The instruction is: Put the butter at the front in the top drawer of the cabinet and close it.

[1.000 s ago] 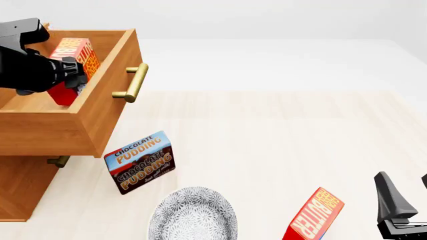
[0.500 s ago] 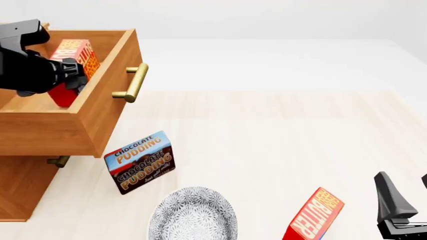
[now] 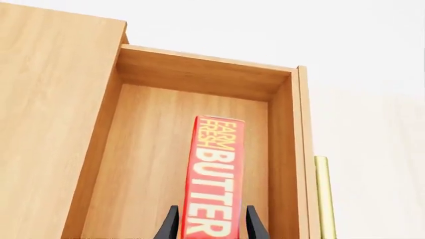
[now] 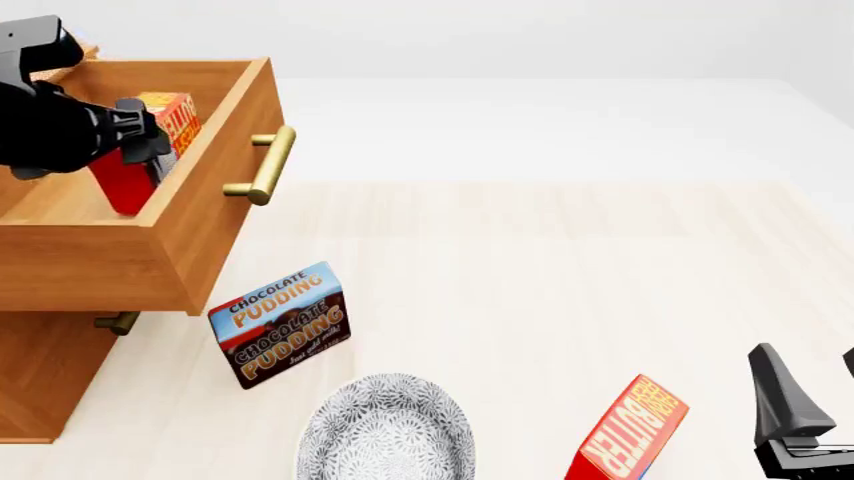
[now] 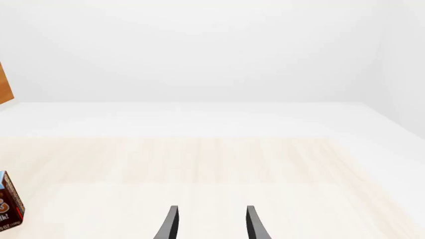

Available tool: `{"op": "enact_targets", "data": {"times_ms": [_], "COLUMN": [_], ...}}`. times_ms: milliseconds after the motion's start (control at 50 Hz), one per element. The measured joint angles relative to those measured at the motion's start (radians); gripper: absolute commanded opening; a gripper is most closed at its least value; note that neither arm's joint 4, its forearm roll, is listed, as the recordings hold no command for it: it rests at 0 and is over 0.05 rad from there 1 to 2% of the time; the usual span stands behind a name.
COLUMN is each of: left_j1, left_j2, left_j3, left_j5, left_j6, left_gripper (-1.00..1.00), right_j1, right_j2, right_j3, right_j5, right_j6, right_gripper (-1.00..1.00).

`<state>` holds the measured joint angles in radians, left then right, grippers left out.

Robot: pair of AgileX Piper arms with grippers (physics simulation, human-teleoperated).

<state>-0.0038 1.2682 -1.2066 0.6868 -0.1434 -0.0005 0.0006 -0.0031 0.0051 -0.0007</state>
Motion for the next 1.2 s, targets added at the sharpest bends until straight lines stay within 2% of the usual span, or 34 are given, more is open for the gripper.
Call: {"op": "enact_targets", "data": {"times_ms": [480,880,1200], "left_j1": [-0.018,-0.033,-0.089], "left_j2": [-0.067,-0.121,-0.137], "left_j3": [-0.041,-0.086,-0.167], "left_j5": [0.075,0.157,0.211], "left_j6": [0.018,0.061,0.116], "left_gripper": [1.00,1.00,1.00], "right_j1": [0.000,0.000,0.000], "right_j2": [0.000,0.000,0.000], "right_j3": [0.000,0.000,0.000], "right_j5": [0.000,0.000,0.000], "right_j6": [0.000,0.000,0.000], "right_gripper": [1.00,1.00,1.00]}}
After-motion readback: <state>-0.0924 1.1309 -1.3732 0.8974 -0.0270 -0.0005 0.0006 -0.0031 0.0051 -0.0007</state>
